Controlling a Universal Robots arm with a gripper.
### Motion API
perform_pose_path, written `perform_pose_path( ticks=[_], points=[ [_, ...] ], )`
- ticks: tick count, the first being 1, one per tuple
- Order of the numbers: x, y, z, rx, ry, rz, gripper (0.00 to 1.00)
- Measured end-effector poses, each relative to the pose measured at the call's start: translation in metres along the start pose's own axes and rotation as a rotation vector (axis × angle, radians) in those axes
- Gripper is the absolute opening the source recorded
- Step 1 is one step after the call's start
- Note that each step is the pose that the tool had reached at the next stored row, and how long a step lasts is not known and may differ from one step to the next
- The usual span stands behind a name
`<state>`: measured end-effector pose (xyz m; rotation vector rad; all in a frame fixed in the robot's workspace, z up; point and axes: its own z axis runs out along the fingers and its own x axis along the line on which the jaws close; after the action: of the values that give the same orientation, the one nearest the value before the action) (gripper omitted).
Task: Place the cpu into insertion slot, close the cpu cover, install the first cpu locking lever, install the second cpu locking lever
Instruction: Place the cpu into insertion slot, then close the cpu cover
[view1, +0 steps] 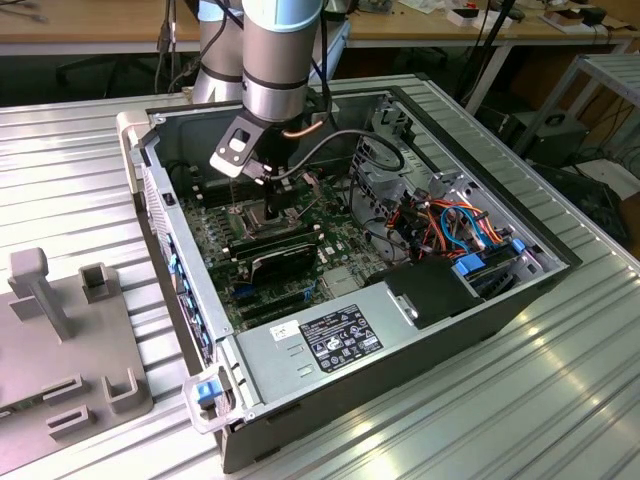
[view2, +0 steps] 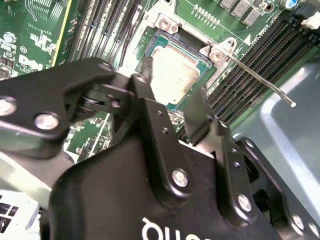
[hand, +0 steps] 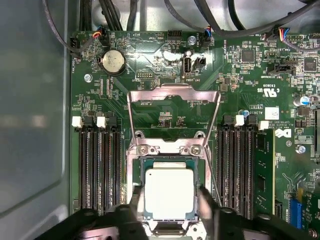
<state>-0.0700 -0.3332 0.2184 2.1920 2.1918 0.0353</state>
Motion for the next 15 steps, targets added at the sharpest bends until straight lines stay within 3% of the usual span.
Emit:
perform_pose_path(
  ticks=[1,7,12,14,15],
  points=[
    [0.0000,0.0000,0.0000,0.0001,0.0000,0.000,0.46],
    [0.0000,0.0000,0.0000,0.0008,0.0000,0.000,0.11],
    [0.0000,0.0000,0.0000,0.0016,0.0000,0.000,0.11],
    [0.0000,0.0000,0.0000,0.0083,0.0000,0.000,0.11],
    [0.0000,0.0000,0.0000,0.0083,0.0000,0.000,0.11]
  ],
)
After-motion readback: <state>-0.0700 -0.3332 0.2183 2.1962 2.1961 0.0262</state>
